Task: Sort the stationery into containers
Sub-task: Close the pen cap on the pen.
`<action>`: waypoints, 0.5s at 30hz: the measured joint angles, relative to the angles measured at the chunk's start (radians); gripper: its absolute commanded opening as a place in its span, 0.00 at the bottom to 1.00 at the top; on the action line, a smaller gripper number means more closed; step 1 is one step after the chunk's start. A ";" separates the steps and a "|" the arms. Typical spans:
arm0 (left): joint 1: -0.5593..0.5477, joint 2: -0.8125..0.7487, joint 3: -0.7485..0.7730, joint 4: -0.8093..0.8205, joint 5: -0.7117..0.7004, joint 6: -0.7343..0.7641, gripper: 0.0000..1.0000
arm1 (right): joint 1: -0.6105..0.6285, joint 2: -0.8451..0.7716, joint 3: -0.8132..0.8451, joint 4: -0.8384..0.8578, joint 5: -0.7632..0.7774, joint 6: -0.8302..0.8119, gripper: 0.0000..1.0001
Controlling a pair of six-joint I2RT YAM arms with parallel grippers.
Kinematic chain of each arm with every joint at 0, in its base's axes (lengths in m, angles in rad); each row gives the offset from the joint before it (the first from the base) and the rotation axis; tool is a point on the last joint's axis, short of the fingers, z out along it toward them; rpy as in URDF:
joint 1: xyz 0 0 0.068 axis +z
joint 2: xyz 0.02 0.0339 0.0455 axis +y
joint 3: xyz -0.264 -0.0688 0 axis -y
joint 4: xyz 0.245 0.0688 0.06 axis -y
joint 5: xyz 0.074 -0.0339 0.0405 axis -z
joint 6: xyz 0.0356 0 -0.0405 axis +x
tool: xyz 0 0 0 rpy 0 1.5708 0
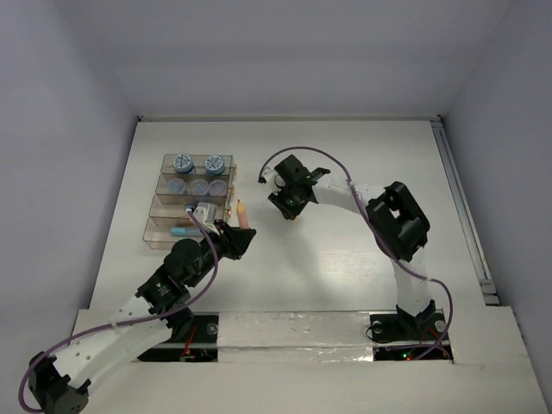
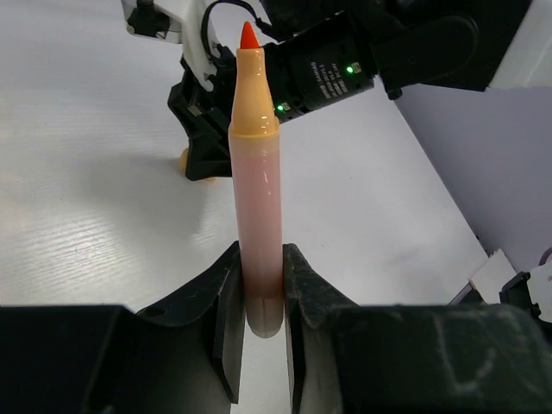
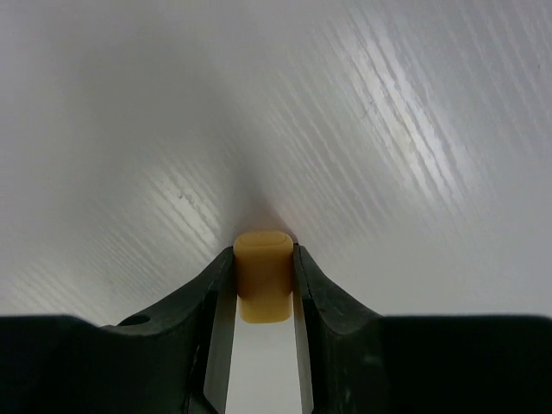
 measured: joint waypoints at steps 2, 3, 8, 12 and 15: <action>0.000 0.011 0.000 0.003 0.004 0.000 0.00 | 0.000 -0.042 -0.059 0.031 0.002 0.028 0.13; 0.000 0.022 0.000 0.008 0.006 -0.001 0.00 | 0.000 -0.071 -0.091 0.051 0.006 0.045 0.13; 0.000 0.092 0.000 0.063 0.040 -0.016 0.00 | 0.000 -0.242 -0.208 0.167 0.043 0.123 0.11; 0.000 0.149 -0.008 0.129 0.078 -0.032 0.00 | 0.000 -0.410 -0.283 0.291 0.064 0.187 0.11; 0.000 0.195 -0.013 0.174 0.106 -0.036 0.00 | 0.000 -0.532 -0.332 0.379 0.083 0.270 0.11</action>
